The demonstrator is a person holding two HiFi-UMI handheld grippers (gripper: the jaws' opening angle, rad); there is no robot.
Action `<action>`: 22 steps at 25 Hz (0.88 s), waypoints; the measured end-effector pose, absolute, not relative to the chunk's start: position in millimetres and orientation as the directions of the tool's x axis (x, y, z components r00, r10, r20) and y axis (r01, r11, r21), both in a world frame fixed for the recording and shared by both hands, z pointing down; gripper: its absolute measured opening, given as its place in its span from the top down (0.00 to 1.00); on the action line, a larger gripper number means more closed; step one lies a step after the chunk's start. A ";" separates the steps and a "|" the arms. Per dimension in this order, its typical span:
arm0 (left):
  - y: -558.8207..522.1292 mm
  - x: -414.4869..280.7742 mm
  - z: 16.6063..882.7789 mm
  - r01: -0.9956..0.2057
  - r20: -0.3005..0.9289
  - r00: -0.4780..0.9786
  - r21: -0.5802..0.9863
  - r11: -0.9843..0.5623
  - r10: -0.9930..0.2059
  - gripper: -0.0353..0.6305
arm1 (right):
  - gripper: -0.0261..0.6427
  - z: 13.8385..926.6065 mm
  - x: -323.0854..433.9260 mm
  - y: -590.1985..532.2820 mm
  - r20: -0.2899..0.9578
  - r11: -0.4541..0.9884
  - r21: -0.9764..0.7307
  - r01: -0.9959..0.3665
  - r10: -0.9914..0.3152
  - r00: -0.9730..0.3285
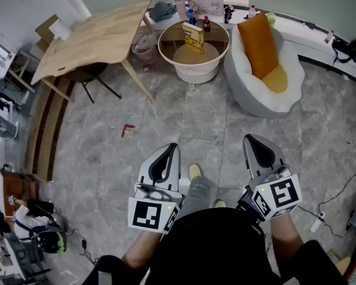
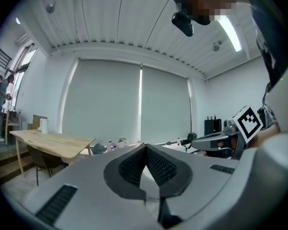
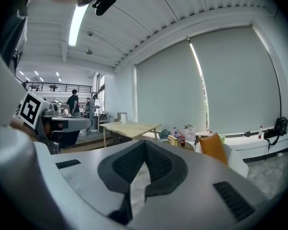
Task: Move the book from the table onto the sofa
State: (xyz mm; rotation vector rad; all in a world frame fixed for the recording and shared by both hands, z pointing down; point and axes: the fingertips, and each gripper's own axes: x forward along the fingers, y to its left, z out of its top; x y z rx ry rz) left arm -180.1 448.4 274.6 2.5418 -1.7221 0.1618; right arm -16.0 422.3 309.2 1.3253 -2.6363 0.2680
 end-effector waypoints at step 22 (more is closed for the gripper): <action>328.4 -245.1 270.4 -0.907 0.116 0.420 0.026 -0.420 -0.900 0.94 | 0.95 299.4 -87.8 313.7 0.260 0.569 -0.053 -0.821 -0.786 -0.561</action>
